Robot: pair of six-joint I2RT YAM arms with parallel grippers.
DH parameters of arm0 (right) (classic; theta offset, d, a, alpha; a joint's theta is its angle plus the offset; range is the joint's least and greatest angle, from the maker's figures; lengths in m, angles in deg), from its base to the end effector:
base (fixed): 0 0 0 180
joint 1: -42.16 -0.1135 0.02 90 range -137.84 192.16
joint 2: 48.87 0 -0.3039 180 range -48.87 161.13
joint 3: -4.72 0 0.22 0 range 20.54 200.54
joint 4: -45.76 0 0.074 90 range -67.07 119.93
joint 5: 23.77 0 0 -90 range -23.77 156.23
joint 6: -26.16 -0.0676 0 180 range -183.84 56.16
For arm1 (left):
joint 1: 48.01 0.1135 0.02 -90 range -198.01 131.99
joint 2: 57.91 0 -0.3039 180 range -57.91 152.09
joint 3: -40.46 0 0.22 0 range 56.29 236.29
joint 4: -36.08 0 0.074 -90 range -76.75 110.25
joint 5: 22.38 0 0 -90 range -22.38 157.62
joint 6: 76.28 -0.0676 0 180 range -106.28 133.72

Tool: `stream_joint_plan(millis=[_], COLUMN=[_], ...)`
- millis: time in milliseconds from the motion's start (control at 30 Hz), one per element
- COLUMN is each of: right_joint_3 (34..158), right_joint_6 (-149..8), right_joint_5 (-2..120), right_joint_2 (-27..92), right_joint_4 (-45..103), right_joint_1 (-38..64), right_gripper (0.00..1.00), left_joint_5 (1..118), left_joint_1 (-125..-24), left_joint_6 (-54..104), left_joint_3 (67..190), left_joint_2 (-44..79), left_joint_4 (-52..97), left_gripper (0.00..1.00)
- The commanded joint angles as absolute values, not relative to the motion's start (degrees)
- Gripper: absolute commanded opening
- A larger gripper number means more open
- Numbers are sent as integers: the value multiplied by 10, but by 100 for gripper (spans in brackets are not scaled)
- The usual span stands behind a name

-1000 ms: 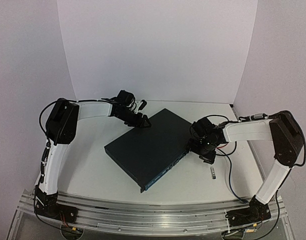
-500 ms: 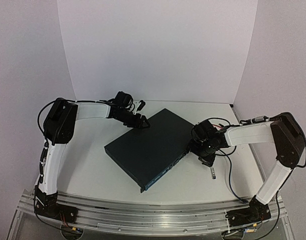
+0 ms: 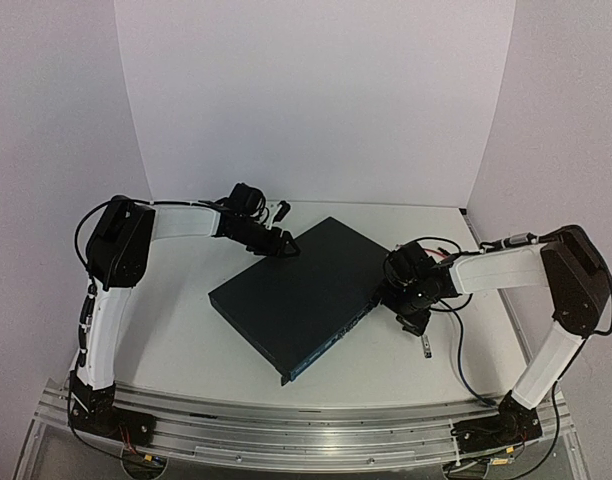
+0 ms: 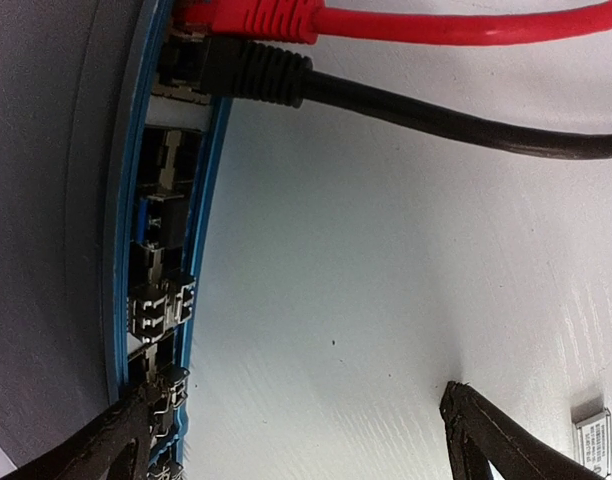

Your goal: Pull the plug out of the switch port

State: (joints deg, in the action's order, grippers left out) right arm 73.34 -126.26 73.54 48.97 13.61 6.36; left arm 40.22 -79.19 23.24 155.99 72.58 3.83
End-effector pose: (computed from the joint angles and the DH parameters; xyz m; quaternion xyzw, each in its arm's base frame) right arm 0.2654 0.1808 0.1834 0.2380 0.9374 0.1461 0.2082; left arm 0.4296 -0.2963 0.1895 0.2548 0.8723 -0.3300 0.2556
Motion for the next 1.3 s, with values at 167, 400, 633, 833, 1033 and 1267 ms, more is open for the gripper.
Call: stream_joint_plan(millis=[167,400,633,833,1033,1267], right_joint_3=[722,740,777,791,788,792], right_joint_6=[-1268,-1196,-889,-744,-678,-651], right_joint_5=[725,745,762,739,723,734], right_joint_2=[468,448,458,504,527,534], right_joint_4=[51,28,99,126,171,185], right_joint_1=[55,43,22,22,22,22], right_gripper=[98,98,97,89,67,49], left_joint_5=[428,435,431,432,431,433], left_joint_1=[-789,-789,-789,-789,-789,-789], left_joint_6=[255,259,261,261,261,259], left_joint_3=[1530,1527,1525,1528,1538,1542], left_joint_2=[768,764,764,764,768,768], left_joint_4=[-102,-93,-83,-82,-84,-86], left_gripper=[66,66,66,66,66,66])
